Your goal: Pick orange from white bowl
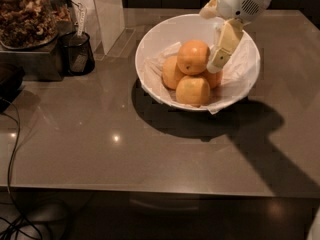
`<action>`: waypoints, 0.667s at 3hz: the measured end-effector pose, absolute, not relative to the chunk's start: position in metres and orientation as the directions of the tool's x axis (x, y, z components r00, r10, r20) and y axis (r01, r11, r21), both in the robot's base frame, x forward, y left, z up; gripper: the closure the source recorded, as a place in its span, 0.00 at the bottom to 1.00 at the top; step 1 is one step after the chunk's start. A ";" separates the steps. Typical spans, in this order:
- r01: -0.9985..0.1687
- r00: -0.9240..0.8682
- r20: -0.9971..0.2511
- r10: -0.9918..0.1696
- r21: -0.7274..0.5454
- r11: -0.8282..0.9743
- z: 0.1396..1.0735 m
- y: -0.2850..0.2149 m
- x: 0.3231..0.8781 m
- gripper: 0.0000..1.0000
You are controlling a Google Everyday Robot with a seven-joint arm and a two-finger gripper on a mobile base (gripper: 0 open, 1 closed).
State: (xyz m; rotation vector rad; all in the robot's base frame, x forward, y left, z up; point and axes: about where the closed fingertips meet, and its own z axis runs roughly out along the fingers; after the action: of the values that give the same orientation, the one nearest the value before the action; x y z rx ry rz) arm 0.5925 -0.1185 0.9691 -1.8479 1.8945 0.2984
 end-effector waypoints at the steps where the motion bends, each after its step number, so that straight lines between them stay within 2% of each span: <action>1: -0.993 0.002 -0.513 -0.859 -0.100 0.057 0.944 -0.110 0.601 0.00; 2: -0.997 -0.027 -0.538 -0.843 -0.046 0.062 0.925 -0.107 0.608 0.00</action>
Offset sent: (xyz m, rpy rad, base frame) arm 0.0105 0.0071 -0.0625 0.0901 0.2141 0.0259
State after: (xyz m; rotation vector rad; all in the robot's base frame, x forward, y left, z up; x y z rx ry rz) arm 0.6075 -0.1067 0.9254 -1.8315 1.9225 0.4866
